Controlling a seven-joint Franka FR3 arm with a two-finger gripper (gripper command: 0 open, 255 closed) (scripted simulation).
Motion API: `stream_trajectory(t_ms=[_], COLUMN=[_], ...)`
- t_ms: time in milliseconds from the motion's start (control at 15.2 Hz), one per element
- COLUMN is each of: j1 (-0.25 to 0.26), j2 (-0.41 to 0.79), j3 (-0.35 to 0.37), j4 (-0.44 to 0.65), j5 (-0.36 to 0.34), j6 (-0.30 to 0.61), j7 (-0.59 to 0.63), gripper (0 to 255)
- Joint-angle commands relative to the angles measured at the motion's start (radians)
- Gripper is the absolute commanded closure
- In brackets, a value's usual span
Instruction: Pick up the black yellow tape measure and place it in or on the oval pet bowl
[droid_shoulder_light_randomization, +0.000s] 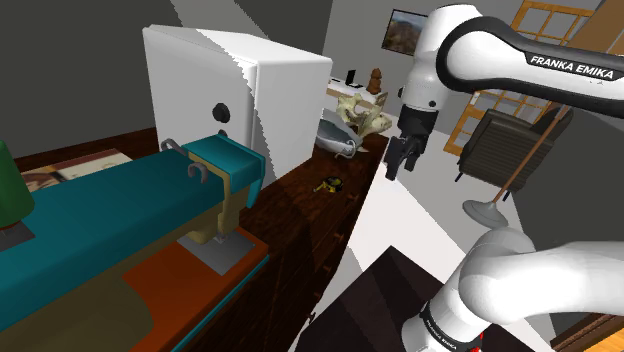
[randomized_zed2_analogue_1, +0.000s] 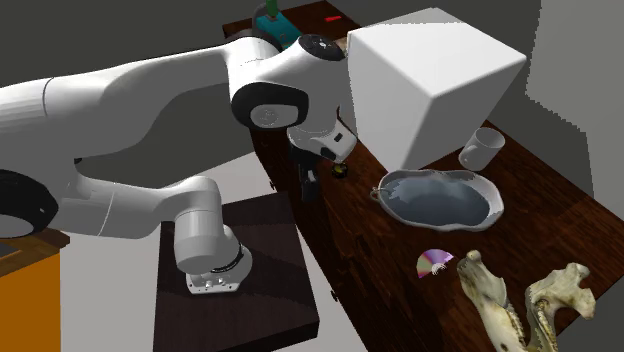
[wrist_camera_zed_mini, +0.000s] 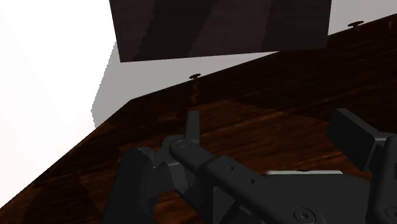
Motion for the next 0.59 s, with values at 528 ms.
stream_trajectory(t_ms=[528], j1=[0.006], j2=[0.247], j3=[0.173], j4=[0.086], j5=[0.009], j6=[0.189], j7=[0.201], gripper=[0])
